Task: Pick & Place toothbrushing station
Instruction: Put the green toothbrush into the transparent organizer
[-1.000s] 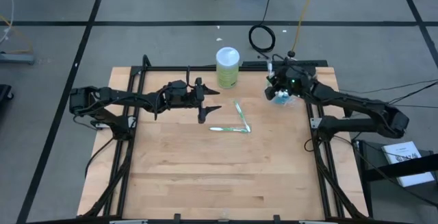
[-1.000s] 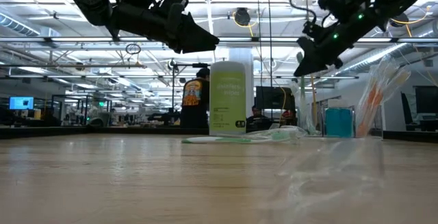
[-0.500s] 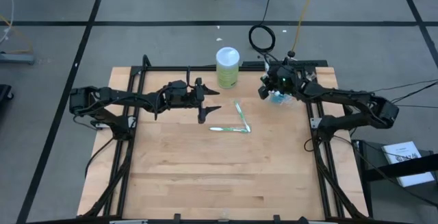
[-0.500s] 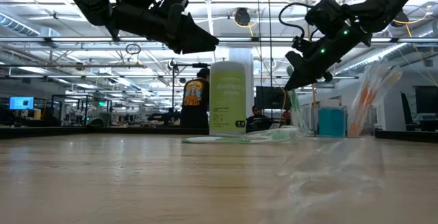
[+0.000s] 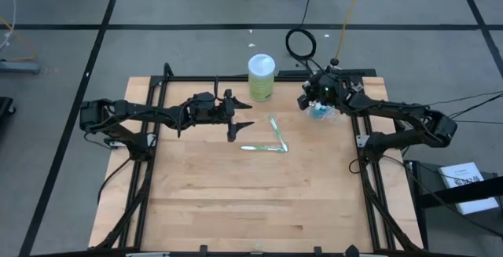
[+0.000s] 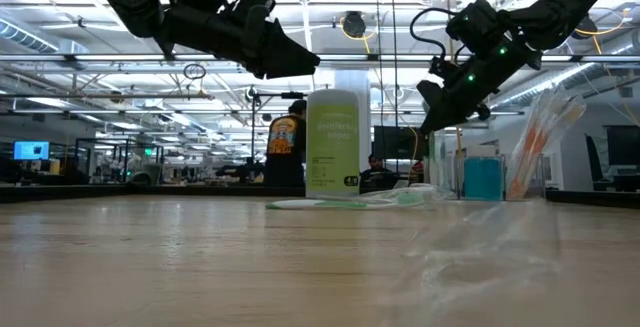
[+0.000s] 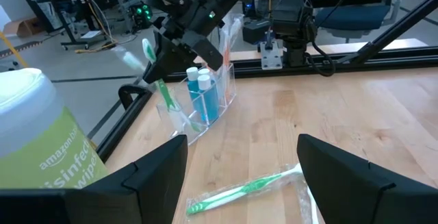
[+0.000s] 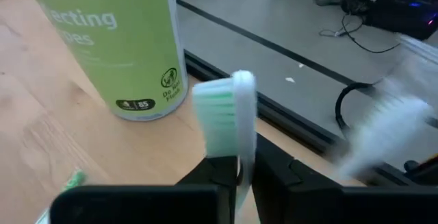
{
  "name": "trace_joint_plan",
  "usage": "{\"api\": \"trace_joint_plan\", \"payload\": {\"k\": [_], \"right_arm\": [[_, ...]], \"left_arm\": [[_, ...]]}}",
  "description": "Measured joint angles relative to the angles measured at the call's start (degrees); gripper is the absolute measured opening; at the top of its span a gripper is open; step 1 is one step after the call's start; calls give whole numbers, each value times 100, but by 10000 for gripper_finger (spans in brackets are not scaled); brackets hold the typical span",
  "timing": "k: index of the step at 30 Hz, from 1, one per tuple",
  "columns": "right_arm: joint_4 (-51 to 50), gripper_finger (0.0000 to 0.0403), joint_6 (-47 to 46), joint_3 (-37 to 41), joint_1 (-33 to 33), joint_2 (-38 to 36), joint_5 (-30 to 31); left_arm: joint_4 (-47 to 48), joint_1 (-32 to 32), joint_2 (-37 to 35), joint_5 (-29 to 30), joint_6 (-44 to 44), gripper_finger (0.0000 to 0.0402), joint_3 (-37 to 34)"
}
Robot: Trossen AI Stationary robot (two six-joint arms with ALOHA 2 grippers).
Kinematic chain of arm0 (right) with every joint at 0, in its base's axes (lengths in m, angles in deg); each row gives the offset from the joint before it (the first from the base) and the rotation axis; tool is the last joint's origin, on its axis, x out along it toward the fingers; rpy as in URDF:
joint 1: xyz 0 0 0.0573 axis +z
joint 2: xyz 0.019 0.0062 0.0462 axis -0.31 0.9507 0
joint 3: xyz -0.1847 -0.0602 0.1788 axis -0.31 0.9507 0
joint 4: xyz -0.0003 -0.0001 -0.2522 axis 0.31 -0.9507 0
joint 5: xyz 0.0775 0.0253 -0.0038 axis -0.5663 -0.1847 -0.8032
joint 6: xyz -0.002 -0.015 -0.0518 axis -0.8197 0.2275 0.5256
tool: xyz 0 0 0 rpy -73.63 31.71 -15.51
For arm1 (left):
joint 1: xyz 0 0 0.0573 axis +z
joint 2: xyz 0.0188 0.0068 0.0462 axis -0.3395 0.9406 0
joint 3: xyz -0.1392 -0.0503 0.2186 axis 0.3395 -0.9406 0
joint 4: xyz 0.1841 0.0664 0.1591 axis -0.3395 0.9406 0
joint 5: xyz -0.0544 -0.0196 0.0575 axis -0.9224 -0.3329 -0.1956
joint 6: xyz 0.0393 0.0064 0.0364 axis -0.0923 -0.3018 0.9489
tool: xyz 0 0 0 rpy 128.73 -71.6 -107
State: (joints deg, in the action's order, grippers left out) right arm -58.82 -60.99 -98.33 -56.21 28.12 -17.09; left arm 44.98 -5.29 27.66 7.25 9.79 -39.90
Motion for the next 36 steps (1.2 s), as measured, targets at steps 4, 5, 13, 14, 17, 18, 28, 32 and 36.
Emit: {"api": "trace_joint_plan", "payload": {"k": [4, 5, 13, 14, 17, 18, 28, 32, 36], "right_arm": [[-40, 52, 26, 0, -4, 4, -27], [-40, 66, 36, 0, -4, 7, -29], [153, 172, 49, 0, -2, -33, 333], [183, 182, 78, 0, -4, -56, 432], [306, 200, 139, 0, -4, -173, 571], [376, 203, 147, 0, -2, -234, 561], [774, 195, 255, 0, 464, -1092, -542], [827, 195, 262, 0, 829, -1228, -1096], [872, 194, 339, 0, 1158, -1224, -1117]], "left_arm": [[-1, 0, 0, -1, 0, 285, 0], [-1, -1, 0, -1, 0, 285, 0], [24, 1, 0, -2, 0, 285, 0], [46, 1, 0, -1, 0, 285, 0], [84, 0, 2, -4, 0, 285, 0], [87, -1, 2, -6, 0, 285, 0], [928, -62, 28, -304, 104, 285, 0], [1219, -217, 200, -325, 213, 285, -4], [1165, -481, 552, -229, 184, 285, -2]]}}
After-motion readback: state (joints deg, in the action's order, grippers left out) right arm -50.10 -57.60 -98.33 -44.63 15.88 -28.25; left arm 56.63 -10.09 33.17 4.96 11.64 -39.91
